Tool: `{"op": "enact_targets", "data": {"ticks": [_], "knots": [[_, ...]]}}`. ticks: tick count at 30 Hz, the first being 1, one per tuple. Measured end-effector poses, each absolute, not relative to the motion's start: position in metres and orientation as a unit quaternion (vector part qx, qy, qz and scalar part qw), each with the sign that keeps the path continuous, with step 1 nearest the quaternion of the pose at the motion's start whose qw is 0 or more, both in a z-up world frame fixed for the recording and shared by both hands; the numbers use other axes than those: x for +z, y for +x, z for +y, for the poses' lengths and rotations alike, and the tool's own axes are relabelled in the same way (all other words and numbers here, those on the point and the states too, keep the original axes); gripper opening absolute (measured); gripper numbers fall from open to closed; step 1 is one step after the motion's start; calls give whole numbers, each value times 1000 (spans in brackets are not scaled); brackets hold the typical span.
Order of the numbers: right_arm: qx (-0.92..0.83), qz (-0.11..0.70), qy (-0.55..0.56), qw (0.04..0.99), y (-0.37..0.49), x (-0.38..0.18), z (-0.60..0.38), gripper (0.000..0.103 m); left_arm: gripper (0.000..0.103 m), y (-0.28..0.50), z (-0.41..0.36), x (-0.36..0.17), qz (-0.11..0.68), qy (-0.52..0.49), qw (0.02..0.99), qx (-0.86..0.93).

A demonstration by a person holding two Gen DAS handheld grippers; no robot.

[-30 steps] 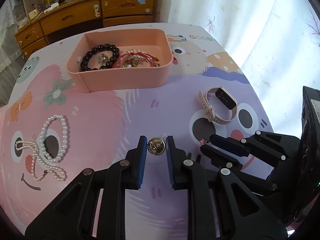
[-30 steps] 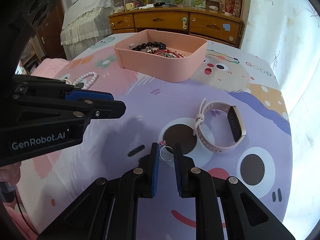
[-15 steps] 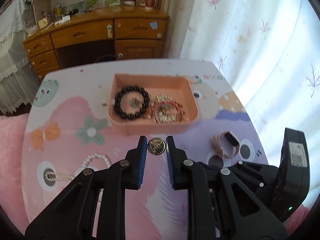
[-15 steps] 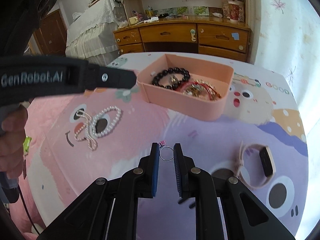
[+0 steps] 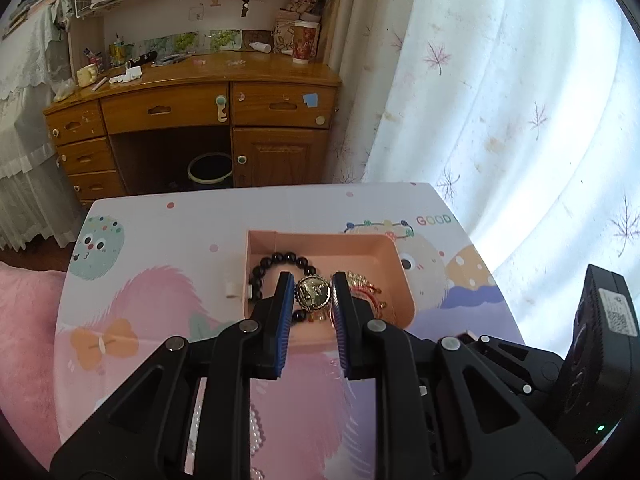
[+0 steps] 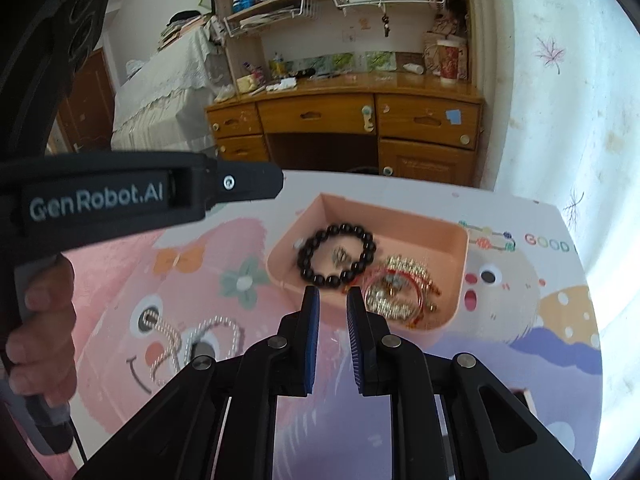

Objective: Organize jewelry
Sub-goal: 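Carry the coin pendant and ring into the pink tray and open both grippers, then move the left gripper to the pearl necklace while the right approaches the white watch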

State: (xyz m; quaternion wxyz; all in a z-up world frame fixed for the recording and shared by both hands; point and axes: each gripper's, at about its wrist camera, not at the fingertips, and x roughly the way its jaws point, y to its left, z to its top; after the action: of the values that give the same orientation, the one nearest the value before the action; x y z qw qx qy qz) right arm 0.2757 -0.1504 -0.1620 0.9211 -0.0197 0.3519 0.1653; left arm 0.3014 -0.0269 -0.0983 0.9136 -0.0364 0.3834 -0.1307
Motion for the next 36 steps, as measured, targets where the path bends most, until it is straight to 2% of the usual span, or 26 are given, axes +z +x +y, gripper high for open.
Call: {"op": "enact_targets", "data": {"ticks": [9, 10, 11, 13, 22, 31, 32, 33, 35, 36], "knots": [[123, 348, -3, 929, 310, -156, -145, 14, 18, 336, -10, -118, 412, -62, 894, -163], [119, 353, 2, 928, 312, -157, -146, 15, 26, 340, -10, -122, 421, -65, 889, -169], [115, 358, 7, 927, 314, -158, -148, 15, 47, 342, -9, -125, 428, -66, 885, -172], [107, 364, 21, 925, 315, -159, -153, 15, 67, 342, -5, -128, 422, -63, 889, -164], [85, 380, 46, 920, 305, -159, -169, 15, 68, 327, 21, -133, 431, -67, 891, -124], [110, 410, 98, 900, 276, -161, -192, 40, 68, 272, 74, -146, 451, -125, 882, -42], [109, 416, 101, 897, 272, -163, -195, 47, 68, 262, 80, -149, 452, -129, 882, -29], [107, 424, 107, 893, 268, -165, -199, 59, 68, 256, 84, -151, 453, -132, 881, -20], [105, 434, 119, 887, 260, -168, -208, 73, 69, 237, 94, -158, 458, -143, 877, 0], [104, 438, 131, 883, 256, -170, -214, 76, 69, 229, 98, -162, 462, -148, 875, 6]]}}
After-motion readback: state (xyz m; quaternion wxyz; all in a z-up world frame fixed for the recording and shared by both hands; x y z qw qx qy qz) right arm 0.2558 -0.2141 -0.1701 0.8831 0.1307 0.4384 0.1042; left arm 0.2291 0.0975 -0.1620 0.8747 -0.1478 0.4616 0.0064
